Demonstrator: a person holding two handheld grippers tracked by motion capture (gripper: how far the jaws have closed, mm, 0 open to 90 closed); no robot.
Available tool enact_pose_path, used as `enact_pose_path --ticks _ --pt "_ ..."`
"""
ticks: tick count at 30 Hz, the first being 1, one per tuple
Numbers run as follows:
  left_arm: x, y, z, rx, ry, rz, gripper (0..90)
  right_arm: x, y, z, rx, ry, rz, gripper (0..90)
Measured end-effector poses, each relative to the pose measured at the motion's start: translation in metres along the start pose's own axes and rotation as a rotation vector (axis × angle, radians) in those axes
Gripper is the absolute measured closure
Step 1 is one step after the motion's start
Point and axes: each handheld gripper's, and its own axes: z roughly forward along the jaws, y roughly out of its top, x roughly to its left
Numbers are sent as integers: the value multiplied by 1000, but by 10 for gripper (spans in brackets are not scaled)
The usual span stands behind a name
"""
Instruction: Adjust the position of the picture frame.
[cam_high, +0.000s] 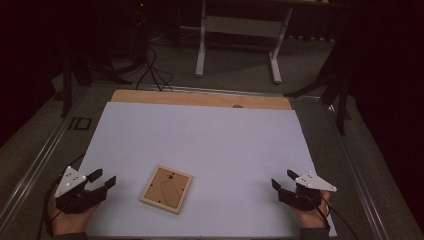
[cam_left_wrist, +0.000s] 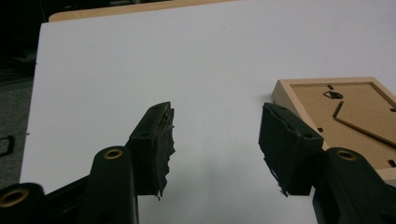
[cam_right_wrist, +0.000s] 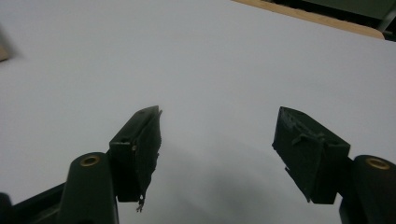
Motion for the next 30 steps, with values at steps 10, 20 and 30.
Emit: enact_pose_path --ticks 10,20,30 --pt "-7 1 4 10 -21 20 444 -4 0 -1 -21 -5 17 327" --pt "-17 3 15 30 -53 46 444 -4 0 4 -11 3 15 327" --pt "-29 5 24 38 -70 62 461 -2 1 4 -12 4 2 334"
